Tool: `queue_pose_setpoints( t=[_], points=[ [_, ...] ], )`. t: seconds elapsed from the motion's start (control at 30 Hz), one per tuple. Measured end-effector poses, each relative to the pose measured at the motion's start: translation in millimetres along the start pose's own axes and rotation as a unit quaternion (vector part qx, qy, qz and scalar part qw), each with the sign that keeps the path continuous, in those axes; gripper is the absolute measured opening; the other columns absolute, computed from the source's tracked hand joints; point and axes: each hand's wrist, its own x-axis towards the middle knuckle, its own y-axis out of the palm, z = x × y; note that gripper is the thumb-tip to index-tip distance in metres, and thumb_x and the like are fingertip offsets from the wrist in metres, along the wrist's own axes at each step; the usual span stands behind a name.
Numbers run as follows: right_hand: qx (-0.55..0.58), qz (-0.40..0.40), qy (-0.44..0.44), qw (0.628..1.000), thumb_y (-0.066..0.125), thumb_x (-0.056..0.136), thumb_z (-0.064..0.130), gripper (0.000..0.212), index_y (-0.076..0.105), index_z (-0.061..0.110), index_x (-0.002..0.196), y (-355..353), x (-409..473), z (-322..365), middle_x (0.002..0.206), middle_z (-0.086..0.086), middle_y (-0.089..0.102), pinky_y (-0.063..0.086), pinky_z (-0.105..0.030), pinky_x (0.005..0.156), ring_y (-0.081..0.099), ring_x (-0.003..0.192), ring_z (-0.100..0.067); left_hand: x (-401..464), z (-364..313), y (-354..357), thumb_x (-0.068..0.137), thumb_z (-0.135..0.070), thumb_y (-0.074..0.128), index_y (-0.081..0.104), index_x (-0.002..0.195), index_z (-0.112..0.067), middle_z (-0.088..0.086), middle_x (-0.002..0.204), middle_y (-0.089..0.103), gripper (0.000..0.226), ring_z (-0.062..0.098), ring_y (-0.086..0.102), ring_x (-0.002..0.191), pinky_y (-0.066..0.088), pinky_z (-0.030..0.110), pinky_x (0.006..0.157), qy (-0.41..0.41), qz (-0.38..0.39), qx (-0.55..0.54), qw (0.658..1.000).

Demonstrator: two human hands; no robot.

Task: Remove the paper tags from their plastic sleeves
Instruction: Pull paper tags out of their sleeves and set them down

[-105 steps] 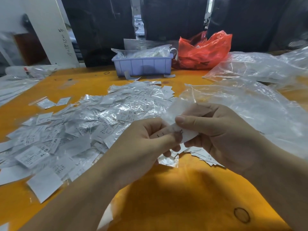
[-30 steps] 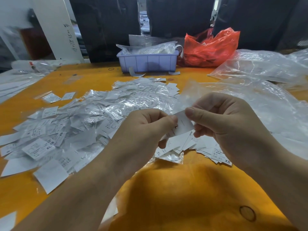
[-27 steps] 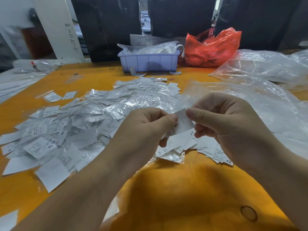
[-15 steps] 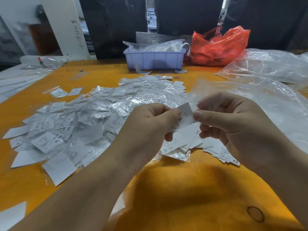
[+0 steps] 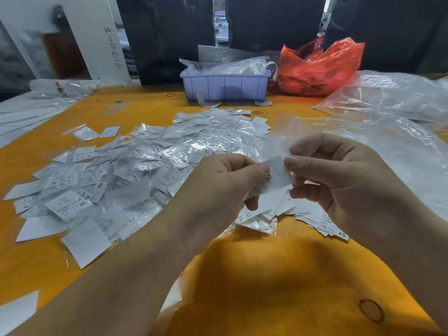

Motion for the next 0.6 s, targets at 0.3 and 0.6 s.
queue_pose_setpoints(
  t=[0.3,0.6],
  points=[
    [0.023,-0.020,0.012,0.999,0.073,0.059,0.020,0.006,0.068,0.018,0.056,-1.0,2.0,0.5,0.058,-0.003,0.064,0.048,-0.022,0.048,0.054,0.050,-0.010,-1.6,-1.2,1.4,0.094,-0.019,0.059,0.066,0.071,-0.008,-0.002,0.046,0.049,0.026,0.006,0.043,0.040,0.033,0.010,0.042,-0.001,0.062,0.017,0.998],
    [0.009,0.000,0.020,1.000,0.074,0.058,0.021,0.008,0.068,0.019,0.054,-0.2,0.6,0.7,0.057,-0.002,0.062,0.047,-0.022,0.048,0.054,0.051,-0.011,-1.0,-1.6,-0.3,0.093,-0.026,0.060,0.068,0.066,-0.014,-0.005,0.046,0.050,0.031,0.012,0.039,0.046,0.031,0.022,0.050,-0.007,0.033,0.050,0.998]
  ],
)
